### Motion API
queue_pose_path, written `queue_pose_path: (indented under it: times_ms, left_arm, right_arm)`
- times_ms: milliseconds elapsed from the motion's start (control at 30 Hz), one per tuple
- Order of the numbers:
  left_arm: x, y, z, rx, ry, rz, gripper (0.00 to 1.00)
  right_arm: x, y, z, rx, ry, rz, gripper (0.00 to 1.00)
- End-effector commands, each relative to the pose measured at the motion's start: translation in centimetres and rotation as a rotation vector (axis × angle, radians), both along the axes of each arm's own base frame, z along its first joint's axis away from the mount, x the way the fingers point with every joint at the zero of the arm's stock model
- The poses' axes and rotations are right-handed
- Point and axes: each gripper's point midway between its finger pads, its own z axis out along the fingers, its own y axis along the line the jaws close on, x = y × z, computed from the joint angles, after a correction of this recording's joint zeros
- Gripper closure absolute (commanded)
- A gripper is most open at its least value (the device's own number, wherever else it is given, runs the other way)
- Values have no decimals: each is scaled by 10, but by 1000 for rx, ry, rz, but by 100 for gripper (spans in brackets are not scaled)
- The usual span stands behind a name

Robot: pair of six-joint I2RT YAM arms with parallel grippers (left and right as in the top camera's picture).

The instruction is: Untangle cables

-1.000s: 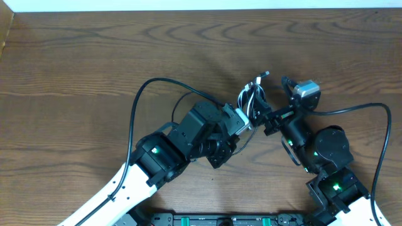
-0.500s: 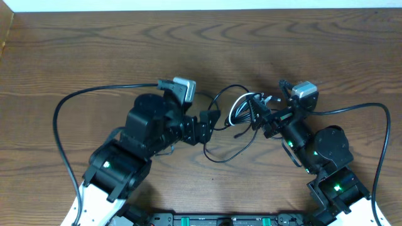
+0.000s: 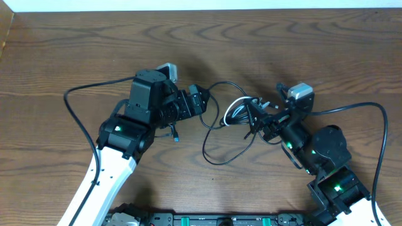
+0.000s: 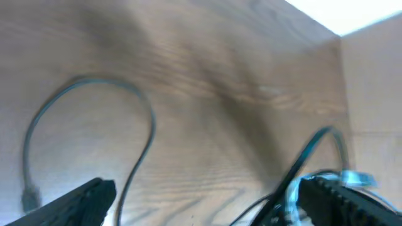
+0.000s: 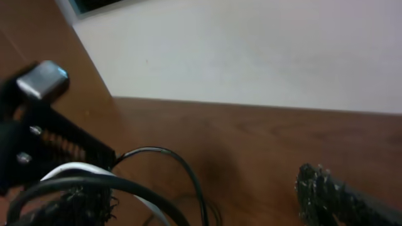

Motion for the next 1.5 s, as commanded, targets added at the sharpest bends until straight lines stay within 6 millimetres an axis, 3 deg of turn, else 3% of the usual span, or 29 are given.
queue_pose_path:
  times_ms: [0,233,433,600,767,1033,1167,1333,1467]
  left_arm:
    - [-11,-23,14,-1,-138,-260,4]
    - [-31,-43,26,-25,-268,-508,4]
    - [-24,-25,7,112,-247,-452,4]
    - [-24,-25,3,155,-284,-502,12]
    - [-19,-27,-11,167,-248,-517,13]
    - [-20,-57,-33,143,-222,-614,14]
    - [-18,-58,-41,157,-201,-614,17]
    - [-10,-43,-52,249,-178,-550,20]
    - [4,-10,-68,380,-82,-352,20]
  right_arm:
    - [-1,-1,7,11,9,1,11]
    - [1,0,-4,6,50,-1,11]
    - [1,0,-4,5,50,-1,12]
    - [1,0,-4,25,62,-3,11]
    - [-1,3,-3,33,66,16,11]
    - [-1,3,-4,31,69,18,11]
    - [-2,2,-9,20,86,14,11]
    - [-5,-1,-33,-6,188,1,11]
    - [-12,-5,-64,-3,341,-24,12]
